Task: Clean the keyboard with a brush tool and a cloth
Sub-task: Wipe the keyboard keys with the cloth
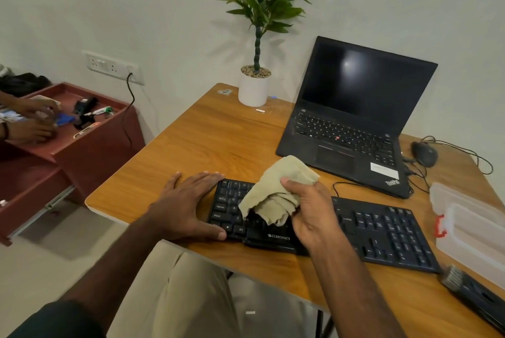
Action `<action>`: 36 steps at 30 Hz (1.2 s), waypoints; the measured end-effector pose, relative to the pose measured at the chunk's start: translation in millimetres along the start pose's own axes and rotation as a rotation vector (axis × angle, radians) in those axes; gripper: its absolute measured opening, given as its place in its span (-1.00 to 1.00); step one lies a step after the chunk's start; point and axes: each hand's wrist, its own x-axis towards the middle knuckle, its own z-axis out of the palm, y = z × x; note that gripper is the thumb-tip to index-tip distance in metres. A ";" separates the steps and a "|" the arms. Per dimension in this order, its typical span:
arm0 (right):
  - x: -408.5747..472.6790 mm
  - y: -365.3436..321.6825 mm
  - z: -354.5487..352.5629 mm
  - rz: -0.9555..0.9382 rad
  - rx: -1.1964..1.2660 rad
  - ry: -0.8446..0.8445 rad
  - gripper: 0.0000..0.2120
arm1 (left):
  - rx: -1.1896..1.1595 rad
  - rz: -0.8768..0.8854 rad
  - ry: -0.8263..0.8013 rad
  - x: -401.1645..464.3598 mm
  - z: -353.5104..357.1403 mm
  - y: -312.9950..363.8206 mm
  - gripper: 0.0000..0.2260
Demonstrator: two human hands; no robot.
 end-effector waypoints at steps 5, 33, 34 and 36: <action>-4.4 1.5 12.2 -0.936 -0.797 0.020 -0.73 | -0.007 0.011 0.007 0.8 0.6 -1.6 0.12; -18.9 -7.8 -27.1 -0.841 -1.620 0.028 -0.73 | -0.002 -0.018 0.000 -0.1 -0.2 0.6 0.14; -19.2 2.3 -13.6 -0.879 -1.608 -0.028 -0.76 | -0.002 -0.020 0.001 0.3 0.4 -0.3 0.14; -16.6 24.3 7.0 -0.936 -1.623 -0.146 -0.79 | -0.002 -0.025 0.005 0.3 1.8 -1.2 0.13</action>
